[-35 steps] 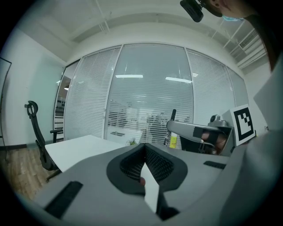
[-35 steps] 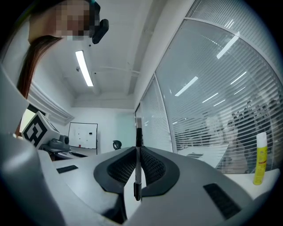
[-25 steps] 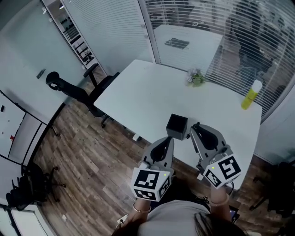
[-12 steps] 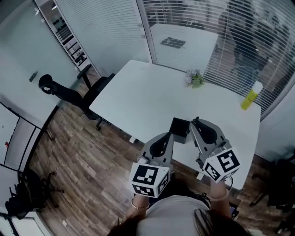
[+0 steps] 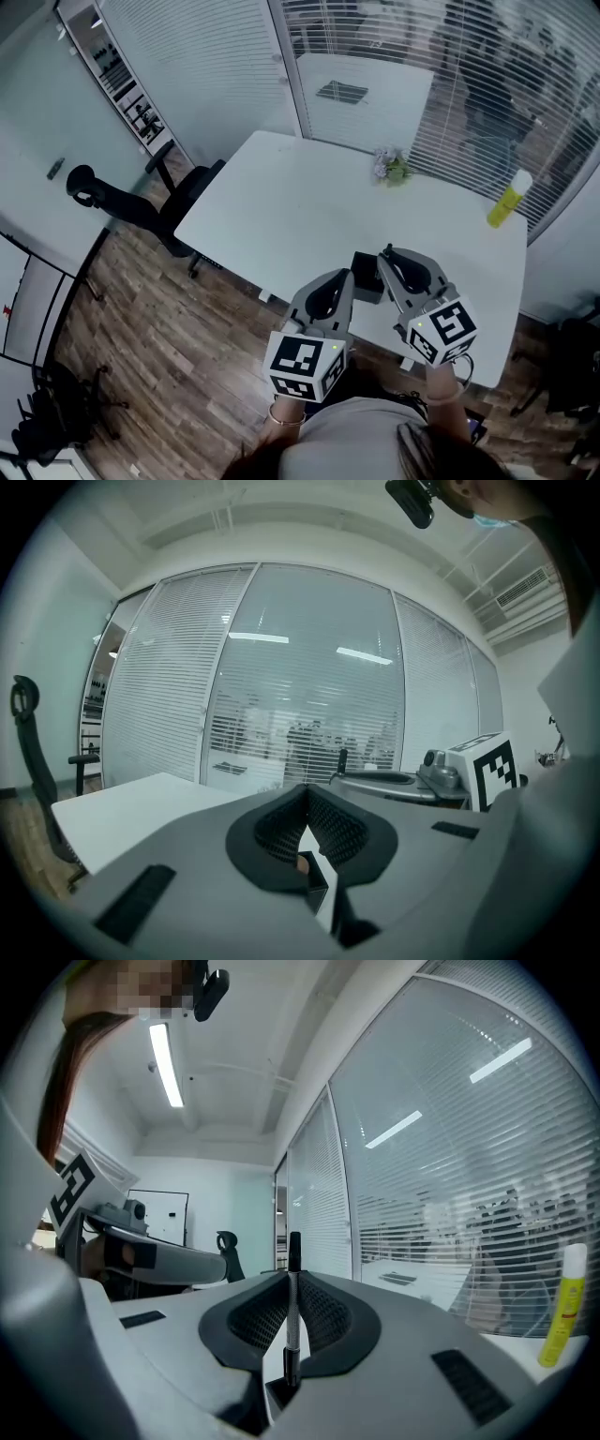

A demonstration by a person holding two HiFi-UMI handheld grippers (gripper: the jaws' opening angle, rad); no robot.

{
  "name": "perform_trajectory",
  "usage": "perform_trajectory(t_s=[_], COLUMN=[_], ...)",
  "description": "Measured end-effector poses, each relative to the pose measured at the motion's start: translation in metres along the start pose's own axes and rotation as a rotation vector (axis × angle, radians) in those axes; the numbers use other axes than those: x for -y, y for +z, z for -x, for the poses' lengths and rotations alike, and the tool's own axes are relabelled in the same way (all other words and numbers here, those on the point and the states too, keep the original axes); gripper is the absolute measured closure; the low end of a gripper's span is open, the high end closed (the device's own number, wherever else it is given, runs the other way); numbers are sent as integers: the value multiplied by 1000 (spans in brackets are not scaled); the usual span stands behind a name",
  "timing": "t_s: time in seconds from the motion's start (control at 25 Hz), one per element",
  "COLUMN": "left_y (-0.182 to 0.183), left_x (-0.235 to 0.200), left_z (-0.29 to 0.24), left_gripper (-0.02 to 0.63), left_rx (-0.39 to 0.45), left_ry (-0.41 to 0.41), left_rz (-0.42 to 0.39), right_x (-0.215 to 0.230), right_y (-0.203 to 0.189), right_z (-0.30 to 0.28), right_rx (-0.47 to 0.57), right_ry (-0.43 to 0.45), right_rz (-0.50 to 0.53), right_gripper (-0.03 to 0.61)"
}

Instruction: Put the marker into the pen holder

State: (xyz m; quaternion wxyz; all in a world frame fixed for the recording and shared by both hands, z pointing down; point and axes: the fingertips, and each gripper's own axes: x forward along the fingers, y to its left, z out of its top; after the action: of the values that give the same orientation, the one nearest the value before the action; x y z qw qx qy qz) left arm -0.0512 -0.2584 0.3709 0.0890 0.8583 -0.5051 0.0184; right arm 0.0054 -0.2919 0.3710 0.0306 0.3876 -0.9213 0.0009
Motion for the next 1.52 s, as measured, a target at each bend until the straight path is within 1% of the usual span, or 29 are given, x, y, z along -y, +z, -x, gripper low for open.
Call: perform_trajectory(t_s=[0.2, 0.36, 0.64, 1.12, 1.36, 1.52], left_y=[1, -1, -8, -9, -11, -13], left_x=[-12, -22, -34, -50, -54, -54], left_z=[-7, -11, -16, -17, -17, -19], left_gripper=[595, 595, 595, 595, 595, 595], left_rx=[1, 0, -14, -15, -19, -24], left_ry=[-8, -9, -16, -22, -28, -39], left_rz=[8, 10, 25, 44, 61, 62], right_x=[2, 5, 8, 9, 11, 12], right_y=[-21, -36, -67, -94, -107, -114], right_z=[-20, -33, -48, -69, -74, -77], right_rx=[-64, -97, -184, -286, -355, -388], right_ry=[1, -2, -13, -12, -33, -38], right_rz=[-14, -24, -16, -15, -2, -18], right_gripper=[522, 522, 522, 522, 522, 522])
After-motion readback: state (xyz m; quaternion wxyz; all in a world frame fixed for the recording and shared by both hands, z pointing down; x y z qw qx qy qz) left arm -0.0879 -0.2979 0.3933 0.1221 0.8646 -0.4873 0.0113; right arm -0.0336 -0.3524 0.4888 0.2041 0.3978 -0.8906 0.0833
